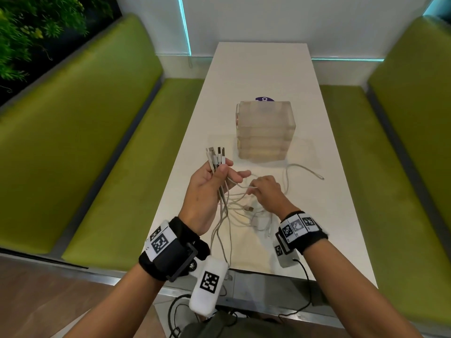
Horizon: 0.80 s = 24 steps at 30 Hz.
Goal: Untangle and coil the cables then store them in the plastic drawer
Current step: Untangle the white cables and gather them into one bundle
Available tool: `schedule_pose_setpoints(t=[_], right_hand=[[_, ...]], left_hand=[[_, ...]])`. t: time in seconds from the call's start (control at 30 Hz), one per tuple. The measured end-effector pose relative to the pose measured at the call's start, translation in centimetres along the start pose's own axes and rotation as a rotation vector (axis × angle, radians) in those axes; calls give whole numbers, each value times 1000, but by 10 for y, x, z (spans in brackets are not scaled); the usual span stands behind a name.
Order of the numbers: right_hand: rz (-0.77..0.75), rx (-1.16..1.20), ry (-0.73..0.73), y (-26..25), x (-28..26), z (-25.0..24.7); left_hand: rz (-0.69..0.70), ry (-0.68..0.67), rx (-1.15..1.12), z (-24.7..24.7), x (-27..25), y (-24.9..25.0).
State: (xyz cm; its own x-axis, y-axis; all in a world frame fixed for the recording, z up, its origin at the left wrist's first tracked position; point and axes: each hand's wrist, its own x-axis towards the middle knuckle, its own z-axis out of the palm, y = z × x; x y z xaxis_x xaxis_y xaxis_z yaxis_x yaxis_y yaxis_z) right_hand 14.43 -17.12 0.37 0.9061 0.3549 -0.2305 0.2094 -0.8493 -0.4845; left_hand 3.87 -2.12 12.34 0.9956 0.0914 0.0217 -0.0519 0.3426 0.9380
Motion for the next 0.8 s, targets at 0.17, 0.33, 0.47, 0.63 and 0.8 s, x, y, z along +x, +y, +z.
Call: schedule_pose_setpoints(t=[0.17, 0.33, 0.47, 0.63, 0.8], right_hand=[[-22, 165, 81, 8, 20, -2], [-86, 286, 211, -16, 16, -18], [-273, 120, 251, -28, 14, -21], [-329, 227, 175, -35, 3, -34], [-269, 460, 100, -35, -5, -40]], left_hand=[[32, 13, -65, -4, -3, 17], [-151, 63, 180, -24, 11, -13], [-211, -47, 310, -15, 15, -37], [-150, -100, 345, -11, 23, -47], [-142, -144, 381, -13, 30, -49]])
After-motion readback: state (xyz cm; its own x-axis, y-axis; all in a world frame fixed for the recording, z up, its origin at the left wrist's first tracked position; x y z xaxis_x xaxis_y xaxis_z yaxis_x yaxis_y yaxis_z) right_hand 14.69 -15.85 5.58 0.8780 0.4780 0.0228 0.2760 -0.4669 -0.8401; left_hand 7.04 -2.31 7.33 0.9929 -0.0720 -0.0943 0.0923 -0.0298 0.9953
